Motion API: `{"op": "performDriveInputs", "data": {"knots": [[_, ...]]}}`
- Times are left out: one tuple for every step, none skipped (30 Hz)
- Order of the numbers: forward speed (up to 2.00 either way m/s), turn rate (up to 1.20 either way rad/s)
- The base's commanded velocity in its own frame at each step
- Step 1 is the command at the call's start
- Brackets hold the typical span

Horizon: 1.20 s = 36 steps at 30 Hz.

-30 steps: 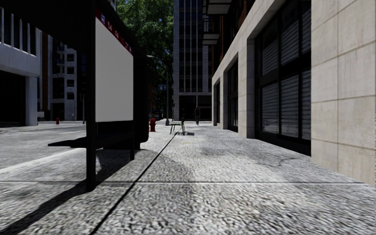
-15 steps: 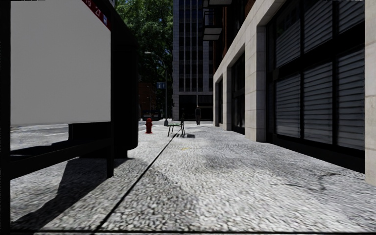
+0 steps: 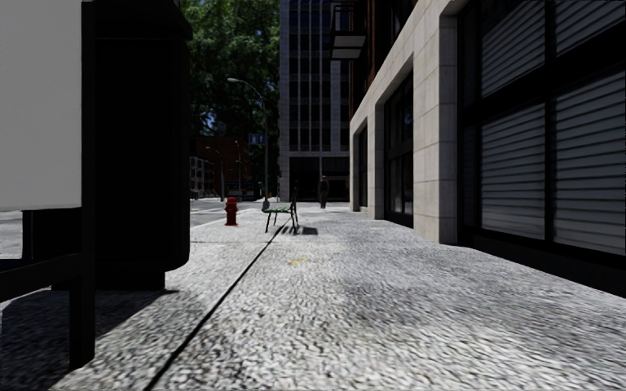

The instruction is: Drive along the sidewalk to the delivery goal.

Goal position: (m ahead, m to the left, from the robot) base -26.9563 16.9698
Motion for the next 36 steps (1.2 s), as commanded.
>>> {"op": "performDriveInputs", "data": {"knots": [[2.0, -0.19], [2.0, -0.19], [2.0, -0.19], [2.0, -0.19], [2.0, -0.19], [2.0, -0.19], [2.0, -0.19], [2.0, -0.19], [2.0, -0.19], [2.0, -0.19], [2.0, -0.2], [2.0, -0.2], [2.0, -0.2], [2.0, -0.2], [2.0, -0.2], [2.0, -0.2], [2.0, -0.2], [2.0, -0.26], [2.0, -0.3], [2.0, -0.3], [2.0, -0.3], [2.0, -0.3], [2.0, -0.31], [2.0, -0.31], [2.0, -0.31], [2.0, -0.31], [2.0, -0.31], [2.0, -0.31], [2.0, -0.31], [2.0, -0.31], [2.0, -0.31], [2.0, -0.31], [2.0, -0.2], [2.0, 0.0], [2.0, 0.0], [2.0, 0.0]]}}
